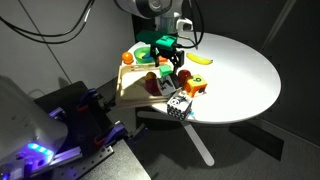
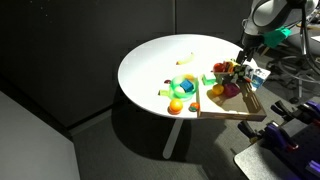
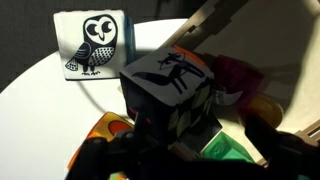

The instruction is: Put the plushy cube with the number one on it in the crate

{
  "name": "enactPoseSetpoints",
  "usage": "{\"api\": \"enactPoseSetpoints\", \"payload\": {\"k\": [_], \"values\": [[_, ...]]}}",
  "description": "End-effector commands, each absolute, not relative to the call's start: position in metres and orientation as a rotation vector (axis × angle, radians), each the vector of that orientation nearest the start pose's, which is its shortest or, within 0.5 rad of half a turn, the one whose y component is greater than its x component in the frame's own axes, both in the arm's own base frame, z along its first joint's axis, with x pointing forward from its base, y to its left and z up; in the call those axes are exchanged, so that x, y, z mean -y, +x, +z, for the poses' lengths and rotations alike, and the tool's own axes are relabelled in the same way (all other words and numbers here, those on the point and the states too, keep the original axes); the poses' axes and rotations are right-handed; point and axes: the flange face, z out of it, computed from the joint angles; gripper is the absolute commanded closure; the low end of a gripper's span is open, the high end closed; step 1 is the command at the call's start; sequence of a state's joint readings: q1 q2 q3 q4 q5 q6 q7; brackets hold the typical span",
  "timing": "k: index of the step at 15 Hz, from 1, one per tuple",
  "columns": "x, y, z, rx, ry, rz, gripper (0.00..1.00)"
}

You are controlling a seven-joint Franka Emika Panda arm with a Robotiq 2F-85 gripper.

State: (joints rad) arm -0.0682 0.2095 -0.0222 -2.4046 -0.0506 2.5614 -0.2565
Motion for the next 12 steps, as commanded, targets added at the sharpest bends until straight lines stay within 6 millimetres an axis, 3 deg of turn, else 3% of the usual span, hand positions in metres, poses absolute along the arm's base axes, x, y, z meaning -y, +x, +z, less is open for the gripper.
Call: {"api": "enactPoseSetpoints", "payload": {"k": [1,12], "values": [[0.044,0.491,0.224,0.33,-3.145,0.093,0.0],[0.035,0.48,0.242,0.276,-3.121,0.042,0.0]]}}
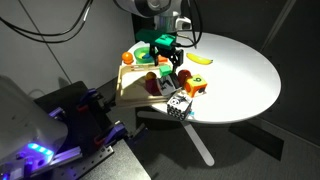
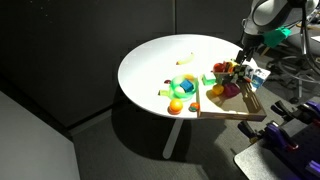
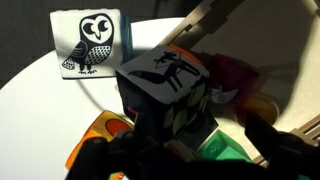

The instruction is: Put the plushy cube with the number one on it in the crate

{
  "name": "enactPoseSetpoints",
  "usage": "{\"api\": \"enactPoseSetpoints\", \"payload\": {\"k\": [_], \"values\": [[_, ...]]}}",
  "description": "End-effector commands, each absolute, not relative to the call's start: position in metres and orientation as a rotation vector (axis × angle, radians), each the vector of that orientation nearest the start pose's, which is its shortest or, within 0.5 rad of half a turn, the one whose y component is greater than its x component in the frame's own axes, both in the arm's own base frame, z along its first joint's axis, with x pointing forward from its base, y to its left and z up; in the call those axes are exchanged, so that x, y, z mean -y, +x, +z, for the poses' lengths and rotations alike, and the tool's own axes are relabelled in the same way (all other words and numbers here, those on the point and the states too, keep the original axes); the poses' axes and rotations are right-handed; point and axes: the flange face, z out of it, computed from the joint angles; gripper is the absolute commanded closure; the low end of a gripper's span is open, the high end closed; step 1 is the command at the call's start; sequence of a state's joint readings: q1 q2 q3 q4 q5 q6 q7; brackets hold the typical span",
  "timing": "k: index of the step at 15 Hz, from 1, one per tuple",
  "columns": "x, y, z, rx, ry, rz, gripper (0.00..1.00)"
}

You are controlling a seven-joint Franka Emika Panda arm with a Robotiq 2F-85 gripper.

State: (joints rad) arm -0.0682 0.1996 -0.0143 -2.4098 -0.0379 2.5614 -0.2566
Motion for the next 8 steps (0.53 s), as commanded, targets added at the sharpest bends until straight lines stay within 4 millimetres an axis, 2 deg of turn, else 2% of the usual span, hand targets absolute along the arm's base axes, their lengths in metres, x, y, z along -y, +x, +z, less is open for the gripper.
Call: {"api": "enactPoseSetpoints", "payload": {"k": [1,8], "values": [[0.033,0.479,0.244,0.26,-3.112,0.033,0.0],[0.026,0.461,0.264,0.203,-3.106,-0.013,0.0]]}}
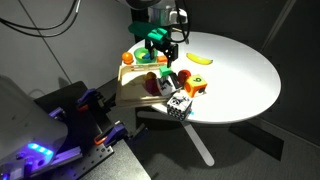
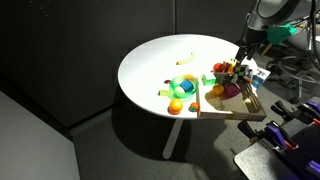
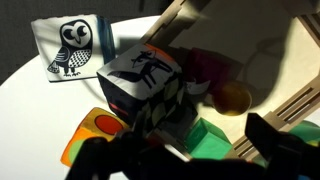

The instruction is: Put the plushy cube with the number one on it in the crate

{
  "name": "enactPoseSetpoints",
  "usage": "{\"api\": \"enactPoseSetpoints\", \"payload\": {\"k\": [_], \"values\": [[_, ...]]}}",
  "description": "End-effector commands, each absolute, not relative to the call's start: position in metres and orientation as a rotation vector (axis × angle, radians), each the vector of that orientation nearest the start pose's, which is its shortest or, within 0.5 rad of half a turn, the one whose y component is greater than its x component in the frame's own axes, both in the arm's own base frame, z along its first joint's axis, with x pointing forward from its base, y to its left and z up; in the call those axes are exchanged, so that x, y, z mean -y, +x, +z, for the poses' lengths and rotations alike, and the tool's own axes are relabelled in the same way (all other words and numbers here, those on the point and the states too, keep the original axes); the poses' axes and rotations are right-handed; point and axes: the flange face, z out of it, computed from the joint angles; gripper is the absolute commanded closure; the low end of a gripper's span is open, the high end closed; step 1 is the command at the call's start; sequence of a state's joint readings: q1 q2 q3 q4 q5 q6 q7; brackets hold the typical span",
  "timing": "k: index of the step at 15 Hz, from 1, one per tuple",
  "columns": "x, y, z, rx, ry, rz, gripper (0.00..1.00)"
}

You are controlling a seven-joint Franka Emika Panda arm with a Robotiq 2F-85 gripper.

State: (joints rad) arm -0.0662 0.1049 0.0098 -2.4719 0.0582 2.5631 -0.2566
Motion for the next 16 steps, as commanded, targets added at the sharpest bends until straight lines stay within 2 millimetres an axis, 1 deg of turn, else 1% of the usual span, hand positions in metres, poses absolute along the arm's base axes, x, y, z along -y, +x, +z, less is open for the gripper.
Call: {"api": "enactPoseSetpoints", "payload": {"k": [1,6,9,13,16], "values": [[0.026,0.458,0.267,0.198,-3.112,-0.01,0.0],[0.029,0.439,0.279,0.149,-3.131,0.04,0.0],[0.031,0.425,0.285,0.129,-3.144,0.129,0.0],[0.029,0.408,0.296,0.153,-3.135,0.247,0.0],[0.026,0.397,0.309,0.175,-3.116,0.269,0.0]]}}
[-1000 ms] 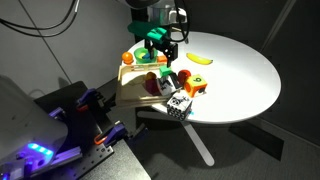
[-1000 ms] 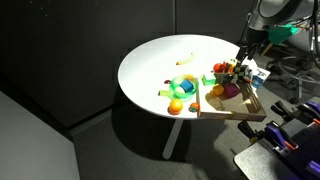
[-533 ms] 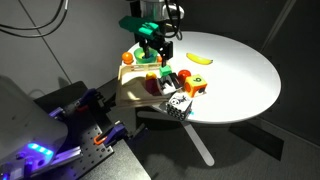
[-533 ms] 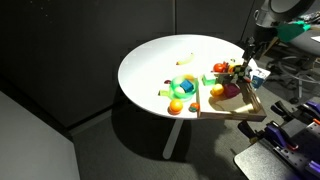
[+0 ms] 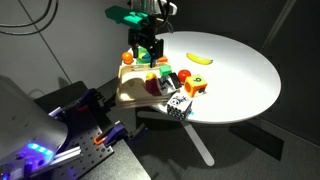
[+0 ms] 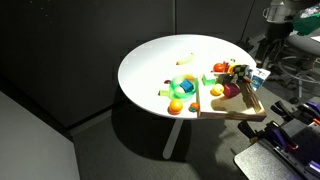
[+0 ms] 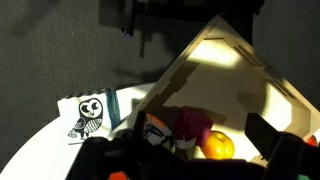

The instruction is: Put the plushy cube with the number one on it in the crate

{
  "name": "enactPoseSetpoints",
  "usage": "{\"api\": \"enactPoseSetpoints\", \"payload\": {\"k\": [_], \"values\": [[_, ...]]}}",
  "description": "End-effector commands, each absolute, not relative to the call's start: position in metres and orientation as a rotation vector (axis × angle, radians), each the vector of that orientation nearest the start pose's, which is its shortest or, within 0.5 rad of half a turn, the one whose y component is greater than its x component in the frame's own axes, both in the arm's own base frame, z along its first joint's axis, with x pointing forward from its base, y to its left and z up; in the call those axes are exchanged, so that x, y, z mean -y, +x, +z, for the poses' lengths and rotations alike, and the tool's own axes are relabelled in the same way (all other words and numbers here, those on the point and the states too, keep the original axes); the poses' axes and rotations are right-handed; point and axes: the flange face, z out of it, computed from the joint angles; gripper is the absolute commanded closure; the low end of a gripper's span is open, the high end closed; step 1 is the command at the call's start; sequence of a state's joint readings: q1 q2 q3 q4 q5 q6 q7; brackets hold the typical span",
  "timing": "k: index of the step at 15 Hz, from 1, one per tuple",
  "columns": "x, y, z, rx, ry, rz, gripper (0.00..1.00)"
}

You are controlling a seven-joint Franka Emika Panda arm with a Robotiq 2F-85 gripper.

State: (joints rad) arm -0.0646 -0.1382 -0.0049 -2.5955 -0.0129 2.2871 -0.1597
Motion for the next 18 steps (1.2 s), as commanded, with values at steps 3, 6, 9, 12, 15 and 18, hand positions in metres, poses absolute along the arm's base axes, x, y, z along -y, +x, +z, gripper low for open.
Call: {"api": "enactPoseSetpoints", "payload": {"k": [3,6,9,12,15,18], "values": [[0.021,0.39,0.325,0.184,-3.117,0.191,0.0],[0.016,0.386,0.34,0.2,-3.119,0.13,0.0],[0.011,0.381,0.353,0.216,-3.118,0.07,0.0],[0.008,0.377,0.361,0.232,-3.12,0.043,0.0],[0.007,0.372,0.365,0.25,-3.12,0.033,0.0],[0.006,0.379,0.361,0.256,-3.133,0.044,0.0]]}}
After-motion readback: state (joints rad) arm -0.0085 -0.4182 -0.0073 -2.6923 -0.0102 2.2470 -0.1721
